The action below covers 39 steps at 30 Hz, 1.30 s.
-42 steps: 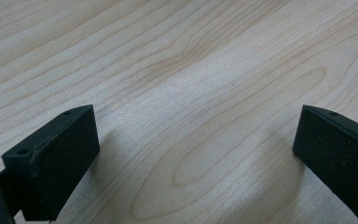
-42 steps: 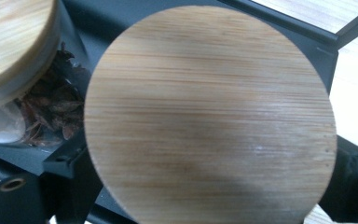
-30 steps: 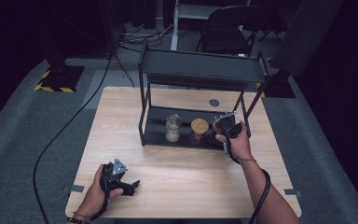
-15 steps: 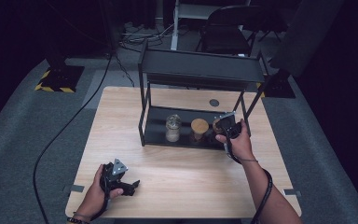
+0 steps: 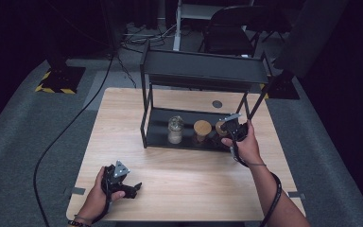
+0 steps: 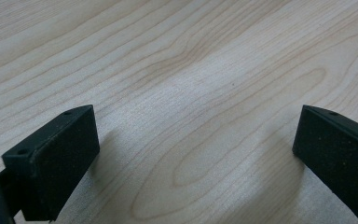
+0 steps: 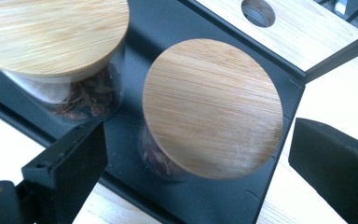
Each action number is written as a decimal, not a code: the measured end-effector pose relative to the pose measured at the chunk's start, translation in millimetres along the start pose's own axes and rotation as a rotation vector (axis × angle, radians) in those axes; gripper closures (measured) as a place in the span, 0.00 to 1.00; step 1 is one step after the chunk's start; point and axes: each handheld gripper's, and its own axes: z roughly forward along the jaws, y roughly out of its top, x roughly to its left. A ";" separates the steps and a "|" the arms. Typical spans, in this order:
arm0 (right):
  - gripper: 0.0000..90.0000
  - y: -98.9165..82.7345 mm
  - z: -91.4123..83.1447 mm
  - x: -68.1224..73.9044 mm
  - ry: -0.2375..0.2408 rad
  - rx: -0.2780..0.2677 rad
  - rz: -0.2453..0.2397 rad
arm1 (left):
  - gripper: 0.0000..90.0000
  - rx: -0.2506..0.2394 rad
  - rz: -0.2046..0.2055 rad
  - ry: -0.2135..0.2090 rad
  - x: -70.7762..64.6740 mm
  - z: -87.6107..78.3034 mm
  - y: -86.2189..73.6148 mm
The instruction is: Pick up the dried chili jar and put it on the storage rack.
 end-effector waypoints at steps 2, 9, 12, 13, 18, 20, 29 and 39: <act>0.05 -0.5 -2.8 0.2 0.001 -0.003 -0.004 | 0.00 0.000 0.000 0.000 0.0 0.0 0.0; 0.05 -3.5 -15.4 1.9 -0.004 -0.031 0.000 | 0.00 0.000 0.000 0.000 0.0 0.0 0.0; 0.05 -5.7 -20.4 2.4 -0.001 -0.044 0.003 | 0.00 0.000 0.000 0.000 0.0 0.0 0.0; 0.05 -6.8 -22.5 2.8 0.002 -0.051 0.001 | 0.00 0.000 0.000 0.000 0.0 0.0 0.0; 0.05 -11.4 -29.6 3.9 0.008 -0.065 -0.012 | 0.00 0.000 -0.001 0.000 0.0 0.0 0.0; 0.05 -13.9 -31.8 4.2 0.013 -0.071 -0.014 | 0.00 0.001 0.000 0.001 -0.1 0.0 0.0; 0.04 -27.6 -38.5 9.0 0.035 -0.107 -0.051 | 0.00 0.000 -0.001 0.000 0.0 0.0 0.0; 0.04 -45.9 -42.9 13.9 0.034 -0.137 -0.094 | 0.00 0.000 0.000 0.000 0.0 0.0 0.0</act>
